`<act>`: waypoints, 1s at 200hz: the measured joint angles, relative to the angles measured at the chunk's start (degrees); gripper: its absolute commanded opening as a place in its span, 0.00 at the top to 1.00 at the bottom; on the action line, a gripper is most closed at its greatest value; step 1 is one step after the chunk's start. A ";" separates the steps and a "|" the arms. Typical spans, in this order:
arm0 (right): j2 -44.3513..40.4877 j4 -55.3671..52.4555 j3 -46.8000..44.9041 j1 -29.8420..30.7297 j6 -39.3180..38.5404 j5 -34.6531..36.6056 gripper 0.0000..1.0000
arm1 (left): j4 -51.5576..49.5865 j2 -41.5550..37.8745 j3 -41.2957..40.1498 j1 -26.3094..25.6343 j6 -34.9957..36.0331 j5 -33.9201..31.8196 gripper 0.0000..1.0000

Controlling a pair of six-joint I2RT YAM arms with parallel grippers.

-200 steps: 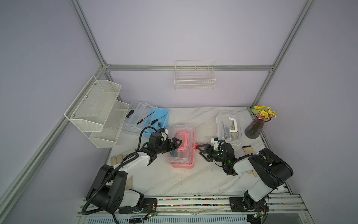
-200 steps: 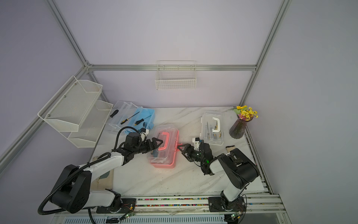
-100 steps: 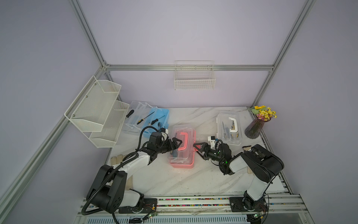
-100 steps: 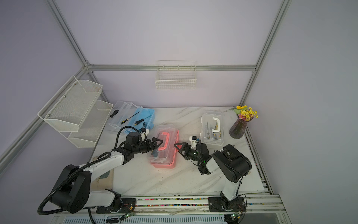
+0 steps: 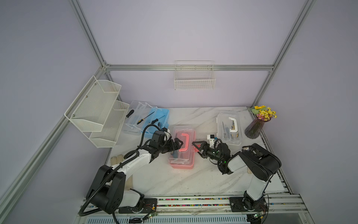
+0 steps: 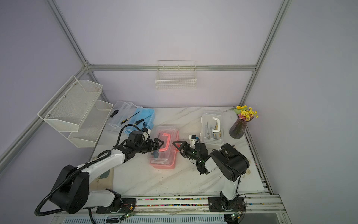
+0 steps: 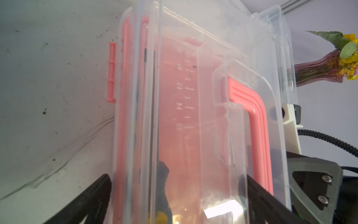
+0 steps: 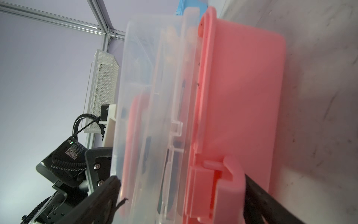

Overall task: Close toolboxes
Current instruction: Fasten the toolbox latch on the toolbox.

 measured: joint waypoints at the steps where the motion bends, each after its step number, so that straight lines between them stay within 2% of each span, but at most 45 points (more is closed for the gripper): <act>1: 0.00 0.00 0.00 0.00 0.00 0.00 0.04 | -0.15 -0.04 0.04 -0.07 0.02 -0.09 0.00; 83: -0.92 -1.40 0.00 0.63 0.28 0.83 0.04 | -5.51 0.50 2.84 -2.08 0.48 -3.48 0.00; 200: -15.78 -19.63 0.28 1.03 -4.66 4.70 0.04 | -7.50 2.99 5.64 -4.26 0.46 -5.31 0.00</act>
